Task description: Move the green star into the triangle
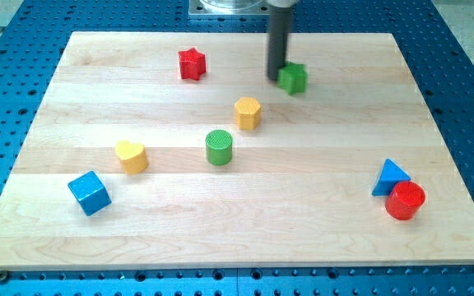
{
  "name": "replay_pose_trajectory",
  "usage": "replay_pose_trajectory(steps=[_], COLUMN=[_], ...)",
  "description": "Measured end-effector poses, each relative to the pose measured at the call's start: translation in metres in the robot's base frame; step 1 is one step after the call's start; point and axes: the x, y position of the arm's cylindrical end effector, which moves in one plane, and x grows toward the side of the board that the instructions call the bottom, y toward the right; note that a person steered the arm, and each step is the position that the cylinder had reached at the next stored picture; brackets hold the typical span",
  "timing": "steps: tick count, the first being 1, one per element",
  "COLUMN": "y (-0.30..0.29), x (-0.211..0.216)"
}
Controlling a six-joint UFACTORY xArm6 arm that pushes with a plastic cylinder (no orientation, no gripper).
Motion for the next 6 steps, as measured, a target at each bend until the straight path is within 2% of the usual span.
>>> replay_pose_trajectory(steps=[1,2,3,4,6], y=[0.055,0.049,0.01,0.003,0.078], x=[0.0,0.012,0.025,0.044,0.08])
